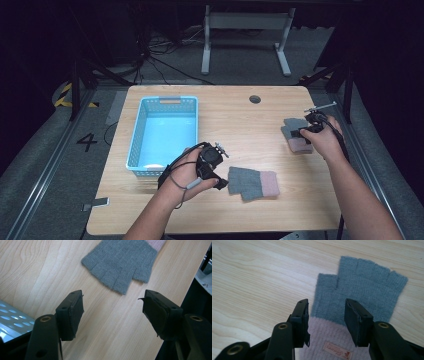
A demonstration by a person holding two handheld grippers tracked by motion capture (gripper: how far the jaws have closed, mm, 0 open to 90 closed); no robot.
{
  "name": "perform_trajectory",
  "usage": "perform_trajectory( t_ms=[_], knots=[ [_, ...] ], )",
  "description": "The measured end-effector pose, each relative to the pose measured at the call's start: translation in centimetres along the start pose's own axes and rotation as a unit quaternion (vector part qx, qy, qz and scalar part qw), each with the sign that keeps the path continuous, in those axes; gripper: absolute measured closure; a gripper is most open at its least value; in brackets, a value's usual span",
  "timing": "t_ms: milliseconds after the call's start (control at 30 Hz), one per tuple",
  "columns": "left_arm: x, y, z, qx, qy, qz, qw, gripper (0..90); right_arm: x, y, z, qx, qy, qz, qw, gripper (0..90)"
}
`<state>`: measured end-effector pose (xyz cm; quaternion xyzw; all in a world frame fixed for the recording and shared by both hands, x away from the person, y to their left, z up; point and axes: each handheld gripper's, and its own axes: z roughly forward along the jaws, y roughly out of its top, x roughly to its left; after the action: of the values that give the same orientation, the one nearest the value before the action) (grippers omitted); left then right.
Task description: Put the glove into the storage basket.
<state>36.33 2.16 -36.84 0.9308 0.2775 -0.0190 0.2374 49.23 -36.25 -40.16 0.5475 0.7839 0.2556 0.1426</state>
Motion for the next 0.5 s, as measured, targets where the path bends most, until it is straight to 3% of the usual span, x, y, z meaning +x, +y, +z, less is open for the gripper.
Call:
perform_trajectory(
  t_ms=[500],
  knots=[
    [-0.1, 0.0, 0.1, 0.003, -0.001, 0.003, 1.0000, 33.5, -1.6, 0.2, 2.0, 0.033, -0.036, 0.026, 0.9985, 52.5]
  ],
)
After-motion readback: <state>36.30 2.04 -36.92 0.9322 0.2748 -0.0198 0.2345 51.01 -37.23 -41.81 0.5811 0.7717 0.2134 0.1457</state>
